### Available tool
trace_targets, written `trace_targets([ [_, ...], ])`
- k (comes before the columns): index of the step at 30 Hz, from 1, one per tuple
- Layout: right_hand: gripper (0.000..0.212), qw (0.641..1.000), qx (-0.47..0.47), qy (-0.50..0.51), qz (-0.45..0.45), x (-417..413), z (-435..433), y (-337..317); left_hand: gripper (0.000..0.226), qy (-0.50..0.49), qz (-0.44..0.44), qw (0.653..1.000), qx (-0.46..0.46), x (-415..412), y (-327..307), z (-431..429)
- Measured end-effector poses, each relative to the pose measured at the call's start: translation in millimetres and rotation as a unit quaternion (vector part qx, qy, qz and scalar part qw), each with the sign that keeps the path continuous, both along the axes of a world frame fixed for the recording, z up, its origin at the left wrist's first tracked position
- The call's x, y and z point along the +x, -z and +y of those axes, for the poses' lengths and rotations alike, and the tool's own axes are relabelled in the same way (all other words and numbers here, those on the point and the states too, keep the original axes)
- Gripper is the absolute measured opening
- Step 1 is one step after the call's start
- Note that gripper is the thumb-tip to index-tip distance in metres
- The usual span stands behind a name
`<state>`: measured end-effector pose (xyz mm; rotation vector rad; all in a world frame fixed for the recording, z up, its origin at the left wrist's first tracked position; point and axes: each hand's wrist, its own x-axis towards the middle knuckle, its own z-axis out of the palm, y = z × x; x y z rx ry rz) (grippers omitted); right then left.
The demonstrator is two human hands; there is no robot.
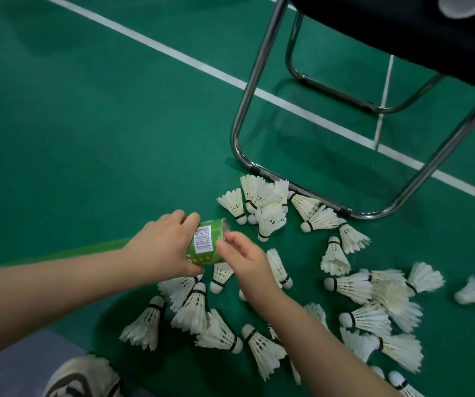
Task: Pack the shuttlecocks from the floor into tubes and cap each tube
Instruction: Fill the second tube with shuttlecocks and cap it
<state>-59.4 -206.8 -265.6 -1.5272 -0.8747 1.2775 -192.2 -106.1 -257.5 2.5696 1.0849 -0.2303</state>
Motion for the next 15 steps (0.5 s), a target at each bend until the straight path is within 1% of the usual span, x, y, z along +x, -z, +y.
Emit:
trace_targets([
  [4, 0.041, 0.993, -0.066, -0.091, 0.025, -0.9, 5.1, -7.9, 0.056, 0.019, -0.006, 1.000, -0.001, 0.5, -4.7, -7.5],
  [5, 0.043, 0.989, -0.086, -0.116, 0.025, -1.5, 8.5, -10.7, 0.056, 0.023, -0.005, 1.000, 0.000, -0.5, -5.4, -7.4],
  [8, 0.042, 0.973, -0.140, -0.185, 0.001, -4.4, 19.2, -17.3, 0.057, 0.029, 0.009, 0.999, 0.011, -7.0, -4.5, -4.4],
  [9, 0.041, 0.970, -0.151, -0.189, -0.009, -5.0, 22.7, -17.6, 0.057, 0.026, 0.009, 1.000, 0.014, -8.4, -4.1, -3.2],
  [12, 0.024, 0.980, -0.144, -0.131, -0.034, -4.2, 32.9, -20.5, 0.053, 0.000, -0.014, 1.000, 0.004, -6.1, -4.8, 2.8],
  [15, 0.023, 0.991, -0.117, -0.057, -0.007, 3.5, 45.4, -24.7, 0.056, -0.024, -0.024, 0.999, 0.000, -0.3, -6.1, 14.3],
])
